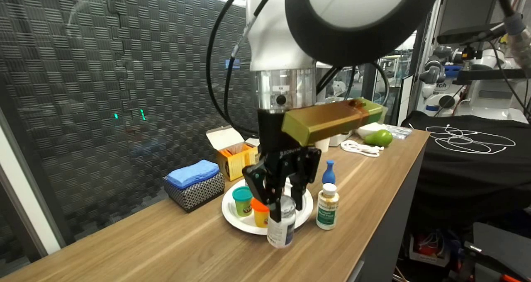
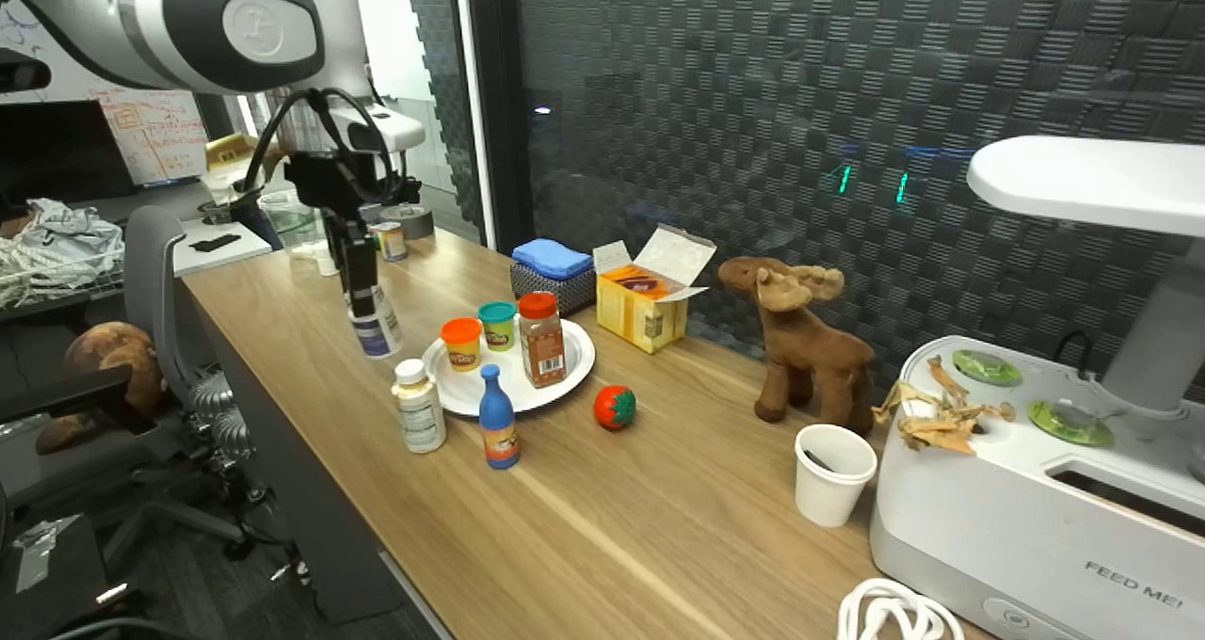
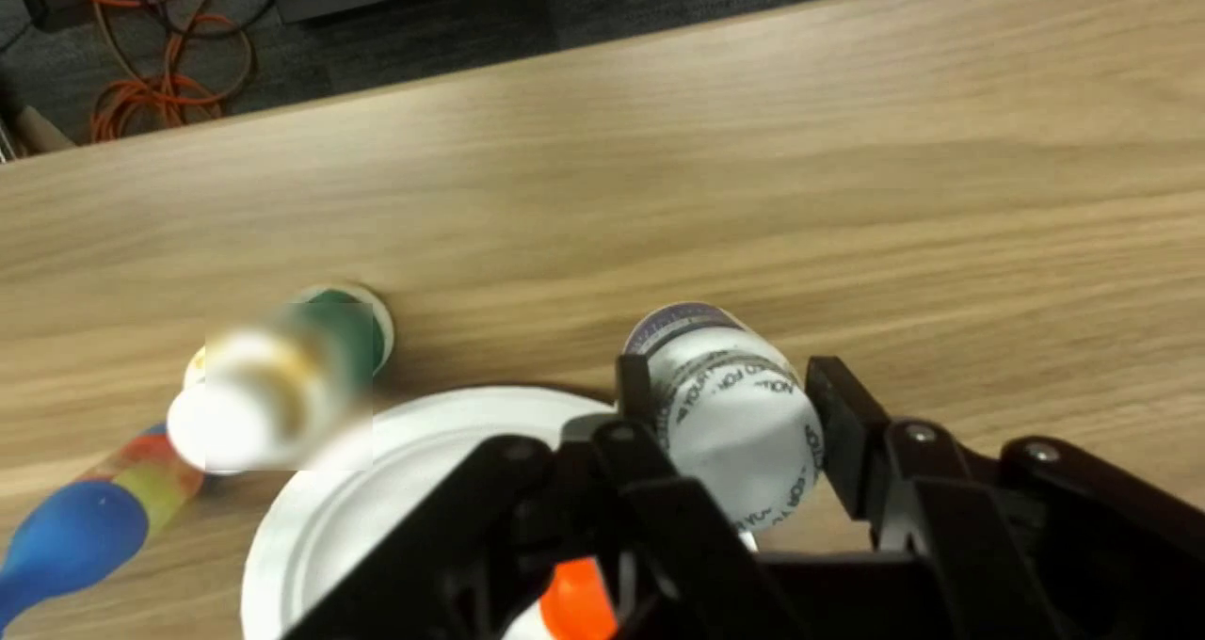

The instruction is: Put the bottles and red plushy on the table onto the plate

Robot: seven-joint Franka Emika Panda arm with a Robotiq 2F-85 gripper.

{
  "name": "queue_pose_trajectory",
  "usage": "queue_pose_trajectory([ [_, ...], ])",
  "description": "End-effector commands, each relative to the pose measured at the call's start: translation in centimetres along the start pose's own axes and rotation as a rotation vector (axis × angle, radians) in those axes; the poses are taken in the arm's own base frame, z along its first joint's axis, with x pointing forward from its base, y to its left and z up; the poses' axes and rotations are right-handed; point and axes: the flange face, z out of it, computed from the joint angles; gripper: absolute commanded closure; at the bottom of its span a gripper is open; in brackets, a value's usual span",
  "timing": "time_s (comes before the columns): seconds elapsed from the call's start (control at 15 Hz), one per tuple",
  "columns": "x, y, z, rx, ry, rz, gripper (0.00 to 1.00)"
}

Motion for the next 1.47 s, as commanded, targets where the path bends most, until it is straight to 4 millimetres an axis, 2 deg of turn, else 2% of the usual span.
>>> queue_pose_trajectory([
  [0.0, 1.5, 1.2, -4.1, -0.023, 0.121, 0.024, 0.81],
  [0.2, 3.5, 2.7, -5.3, -0.043, 0.184, 0.052, 0.81],
  [0.6, 7.0, 4.9, -5.4, -0.072, 0.236, 0.087, 0.81],
  [0.93, 8.7, 5.5, -4.9, -0.054, 0.211, 0.114, 0.81],
  [1.4, 10.0, 5.5, -3.3, -0.039, 0.172, 0.143, 0.81],
])
